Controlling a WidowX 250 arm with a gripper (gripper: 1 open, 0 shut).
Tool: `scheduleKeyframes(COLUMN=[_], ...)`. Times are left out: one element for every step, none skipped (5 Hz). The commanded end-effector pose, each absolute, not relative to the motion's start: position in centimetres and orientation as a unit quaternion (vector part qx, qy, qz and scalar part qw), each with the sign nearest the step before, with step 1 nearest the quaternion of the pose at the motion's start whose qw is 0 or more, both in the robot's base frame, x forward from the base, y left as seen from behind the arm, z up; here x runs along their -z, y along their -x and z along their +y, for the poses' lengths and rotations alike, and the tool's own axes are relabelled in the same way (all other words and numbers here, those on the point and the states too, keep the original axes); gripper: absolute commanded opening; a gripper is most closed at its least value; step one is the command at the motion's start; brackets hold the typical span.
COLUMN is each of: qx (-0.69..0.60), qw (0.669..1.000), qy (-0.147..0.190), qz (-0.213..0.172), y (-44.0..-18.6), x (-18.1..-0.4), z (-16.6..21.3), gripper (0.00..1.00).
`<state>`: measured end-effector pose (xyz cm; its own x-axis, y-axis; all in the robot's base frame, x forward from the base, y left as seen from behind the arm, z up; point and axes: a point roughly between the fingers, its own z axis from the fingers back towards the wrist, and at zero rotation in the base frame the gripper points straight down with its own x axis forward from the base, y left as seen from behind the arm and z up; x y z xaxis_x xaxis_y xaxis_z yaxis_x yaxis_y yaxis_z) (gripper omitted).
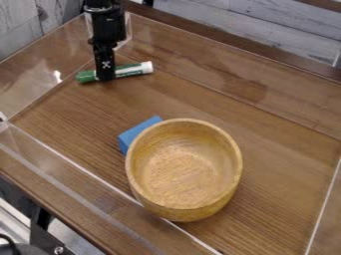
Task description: Put the green marker in the brown bowl
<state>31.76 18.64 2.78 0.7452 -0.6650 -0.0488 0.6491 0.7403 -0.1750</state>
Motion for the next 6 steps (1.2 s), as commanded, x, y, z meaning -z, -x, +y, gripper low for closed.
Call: scheduleKeyframes(qx=[0.351,0.345,0.339,0.333,0.327,0.322], qw=[0.935,0.937,0.939,0.941,0.943,0.945], qy=[0.046,0.046,0.047,0.048,0.048,0.048], qz=[0.031,0.032,0.033,0.033,0.033,0.033], y=[-32.8,-32.7,-32.5,-32.4,-32.4,-32.3], x=[-5.2,-5.5,-6.0,-6.5,-7.0,-7.4], z=[19.0,19.0,18.9,18.9,18.8,18.8], gripper=[0.0,0.0,0.0,0.0,0.0,0.0])
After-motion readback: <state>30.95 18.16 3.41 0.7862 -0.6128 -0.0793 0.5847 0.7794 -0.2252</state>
